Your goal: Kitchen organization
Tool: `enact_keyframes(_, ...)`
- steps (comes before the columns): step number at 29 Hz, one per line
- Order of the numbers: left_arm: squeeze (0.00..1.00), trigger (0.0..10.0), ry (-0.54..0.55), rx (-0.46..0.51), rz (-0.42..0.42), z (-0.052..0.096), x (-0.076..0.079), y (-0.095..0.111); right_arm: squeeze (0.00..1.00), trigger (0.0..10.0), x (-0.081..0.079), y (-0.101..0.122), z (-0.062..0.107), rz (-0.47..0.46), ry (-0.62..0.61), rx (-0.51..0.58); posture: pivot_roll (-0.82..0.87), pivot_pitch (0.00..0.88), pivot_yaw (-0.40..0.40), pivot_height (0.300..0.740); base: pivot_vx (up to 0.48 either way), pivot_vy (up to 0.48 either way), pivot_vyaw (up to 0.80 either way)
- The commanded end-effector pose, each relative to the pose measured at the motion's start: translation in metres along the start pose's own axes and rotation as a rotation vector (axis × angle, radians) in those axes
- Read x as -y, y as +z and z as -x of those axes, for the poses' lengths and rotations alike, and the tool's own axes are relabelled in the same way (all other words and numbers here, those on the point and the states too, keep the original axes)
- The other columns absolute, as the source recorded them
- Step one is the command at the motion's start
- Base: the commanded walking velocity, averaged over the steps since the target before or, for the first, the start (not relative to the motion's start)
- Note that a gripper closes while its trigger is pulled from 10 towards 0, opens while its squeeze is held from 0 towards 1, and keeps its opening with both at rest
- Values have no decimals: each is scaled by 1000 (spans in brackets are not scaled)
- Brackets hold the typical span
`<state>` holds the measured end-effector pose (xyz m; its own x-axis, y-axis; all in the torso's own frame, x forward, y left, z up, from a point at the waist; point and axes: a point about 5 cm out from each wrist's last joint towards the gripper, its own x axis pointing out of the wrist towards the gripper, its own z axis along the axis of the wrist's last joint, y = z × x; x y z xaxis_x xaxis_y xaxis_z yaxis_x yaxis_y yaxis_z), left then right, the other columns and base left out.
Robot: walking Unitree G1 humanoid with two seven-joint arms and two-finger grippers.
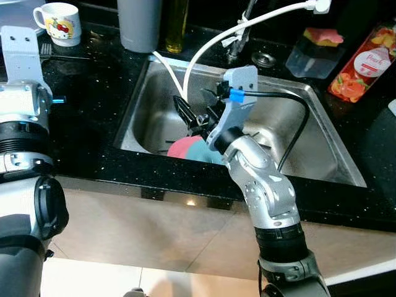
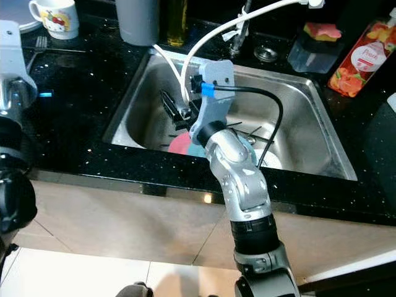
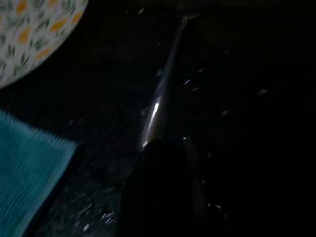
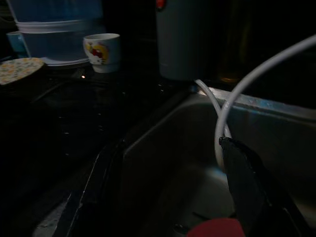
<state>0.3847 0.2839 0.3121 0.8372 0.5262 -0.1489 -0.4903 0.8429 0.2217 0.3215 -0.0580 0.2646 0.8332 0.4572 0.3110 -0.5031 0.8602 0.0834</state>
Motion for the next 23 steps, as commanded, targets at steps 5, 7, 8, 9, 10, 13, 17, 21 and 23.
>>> enact_keyframes(5,294,10000,21,47,-37,0,-2,15,0,10000,5,1,6,-16,-26,5,327,170,-123,740,0,0,0)
enact_keyframes(7,0,10000,66,43,-39,-2,-8,14,0,10000,5,1,7,-19,-28,6,328,175,-120,740,0,0,0)
enact_keyframes(8,0,10000,80,37,-30,-3,-11,13,0,10000,5,1,8,-21,-31,5,328,180,-118,740,0,0,0)
enact_keyframes(9,0,10000,80,37,-30,-3,-11,13,0,10000,5,1,8,-21,-31,5,328,180,-118,740,0,0,0)
enact_keyframes(10,0,10000,87,12,9,-4,-15,11,0,10000,5,0,9,-22,-34,3,327,183,-117,740,0,0,0)
enact_keyframes(13,0,10000,120,-60,164,-7,-27,4,0,10000,7,0,12,-26,-46,-1,325,191,-118,740,0,0,0)
enact_keyframes(17,0,10000,149,-88,250,-8,-35,0,0,10000,9,-1,13,-27,-55,-4,324,193,-120,740,0,0,0)
enact_keyframes(21,0,10000,181,-80,239,-8,-39,2,0,10000,10,-1,13,-27,-60,-6,324,195,-118,740,0,0,0)
enact_keyframes(23,0,10000,178,-90,252,-8,-39,1,0,10000,10,-1,14,-29,-62,-6,325,195,-117,740,0,0,0)
